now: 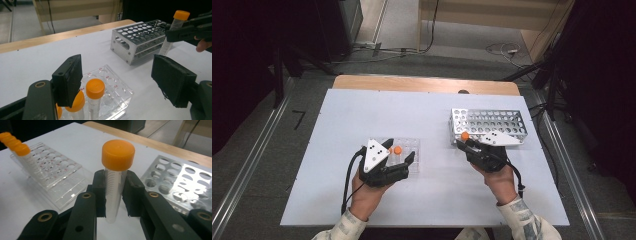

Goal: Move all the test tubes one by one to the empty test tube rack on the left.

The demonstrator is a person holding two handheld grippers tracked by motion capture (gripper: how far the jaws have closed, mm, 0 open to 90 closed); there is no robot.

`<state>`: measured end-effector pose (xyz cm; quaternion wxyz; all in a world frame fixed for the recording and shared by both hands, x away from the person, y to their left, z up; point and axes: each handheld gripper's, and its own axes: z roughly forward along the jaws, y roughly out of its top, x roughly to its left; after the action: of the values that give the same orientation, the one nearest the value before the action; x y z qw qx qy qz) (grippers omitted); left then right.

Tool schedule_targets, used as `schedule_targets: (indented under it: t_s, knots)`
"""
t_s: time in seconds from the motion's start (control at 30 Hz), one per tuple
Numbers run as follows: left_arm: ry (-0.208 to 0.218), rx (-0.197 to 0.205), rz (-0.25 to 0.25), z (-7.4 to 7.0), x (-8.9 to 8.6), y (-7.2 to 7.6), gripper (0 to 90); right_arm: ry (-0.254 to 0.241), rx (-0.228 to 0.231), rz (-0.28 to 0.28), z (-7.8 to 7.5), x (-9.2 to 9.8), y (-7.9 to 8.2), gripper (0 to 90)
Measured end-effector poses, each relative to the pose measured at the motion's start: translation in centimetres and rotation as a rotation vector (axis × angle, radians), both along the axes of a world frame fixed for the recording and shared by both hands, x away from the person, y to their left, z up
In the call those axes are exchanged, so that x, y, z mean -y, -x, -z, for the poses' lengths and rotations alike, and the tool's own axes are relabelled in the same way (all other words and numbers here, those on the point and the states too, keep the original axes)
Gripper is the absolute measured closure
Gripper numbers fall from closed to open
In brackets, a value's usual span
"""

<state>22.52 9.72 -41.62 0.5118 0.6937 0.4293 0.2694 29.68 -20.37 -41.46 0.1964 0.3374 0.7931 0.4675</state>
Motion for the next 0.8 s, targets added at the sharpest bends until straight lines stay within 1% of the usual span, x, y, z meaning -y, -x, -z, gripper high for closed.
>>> schedule_targets:
  t_s: [0.2, 0.37, 0.4, 0.53, 0.7, 0.8]
  knots:
    - [0.003, 0.001, 0.007, 0.0, 0.2, 0.2, 25.3, 0.013, -0.020, -0.037, 0.7, -1.0, 0.5, 71.5]
    - [0.000, 0.000, 0.029, -0.1, 0.7, 0.4, 25.4, 0.029, -0.037, -0.075, 1.4, -1.9, 1.2, 71.5]
    - [-0.001, 0.000, 0.034, -0.1, 0.8, 0.4, 25.3, 0.034, -0.048, -0.085, 1.5, -2.2, 1.4, 71.5]
    - [-0.007, -0.005, 0.058, -0.1, 1.4, 0.6, 25.4, 0.050, -0.051, -0.127, 1.9, -3.2, 2.0, 71.5]
    - [-0.014, -0.012, 0.094, 0.0, 2.4, 1.0, 25.4, 0.050, -0.044, -0.173, 2.0, -4.5, 2.9, 71.5]
    - [-0.017, -0.010, 0.122, 0.0, 2.9, 1.2, 29.2, 0.055, -0.041, -0.207, 2.1, -5.5, 3.4, 71.5]
